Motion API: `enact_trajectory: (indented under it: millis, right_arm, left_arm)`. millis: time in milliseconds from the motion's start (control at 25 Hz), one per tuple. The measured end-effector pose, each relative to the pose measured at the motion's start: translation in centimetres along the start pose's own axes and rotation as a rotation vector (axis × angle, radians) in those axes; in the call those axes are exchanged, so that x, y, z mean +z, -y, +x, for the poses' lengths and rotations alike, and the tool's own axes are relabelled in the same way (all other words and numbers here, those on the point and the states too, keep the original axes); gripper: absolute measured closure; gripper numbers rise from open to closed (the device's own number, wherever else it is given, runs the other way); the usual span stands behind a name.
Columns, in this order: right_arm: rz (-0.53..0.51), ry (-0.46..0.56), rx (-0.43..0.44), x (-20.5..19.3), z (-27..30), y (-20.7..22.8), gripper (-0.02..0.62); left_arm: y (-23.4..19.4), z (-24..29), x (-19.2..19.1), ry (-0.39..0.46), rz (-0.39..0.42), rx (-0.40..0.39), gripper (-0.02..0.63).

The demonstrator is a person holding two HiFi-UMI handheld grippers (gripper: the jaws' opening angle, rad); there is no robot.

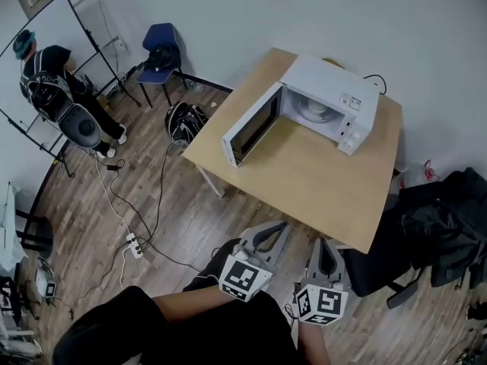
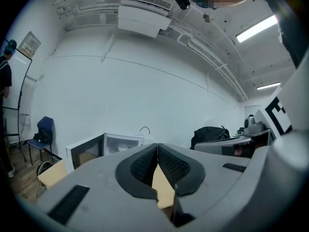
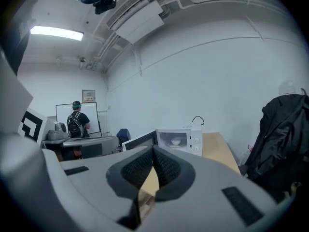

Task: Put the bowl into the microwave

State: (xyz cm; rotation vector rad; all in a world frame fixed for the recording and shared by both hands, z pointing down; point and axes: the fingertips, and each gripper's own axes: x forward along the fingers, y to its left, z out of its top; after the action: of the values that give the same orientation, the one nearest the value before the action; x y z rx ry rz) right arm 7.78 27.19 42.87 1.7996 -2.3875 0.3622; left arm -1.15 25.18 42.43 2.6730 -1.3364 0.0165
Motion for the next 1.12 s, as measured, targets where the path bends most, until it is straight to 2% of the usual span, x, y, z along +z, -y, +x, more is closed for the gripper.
enact_trajectory:
  millis: [320, 480, 680, 920, 1120]
  right_arm:
    - [-0.040, 0.066, -0.077, 0.2, -5.4, -0.6, 0.535]
    - [-0.095, 0.094, -0.133, 0.4, -7.1, -1.4, 0.536]
    - [-0.099, 0.057, -0.131, -1.0, -7.2, -3.0, 0.535]
    - [-0.116, 0.054, -0.124, -0.5, -7.1, -5.4, 0.535]
    - [-0.129, 0.064, -0.105, -0.3, -6.7, -7.0, 0.535]
  left_arm:
    - [1.6, -4.9, -0.2, 0.004, 0.008, -0.005, 0.594]
    - [2.7, -5.7, 0.0, 0.020, 0.020, -0.044, 0.594]
    - [3.2, -6.1, 0.3, 0.039, 0.046, -0.080, 0.594]
    - [1.6, -7.8, 2.1, 0.062, 0.087, -0.064, 0.594]
    - [0.2, -8.8, 2.1, 0.067, 0.072, -0.040, 0.594]
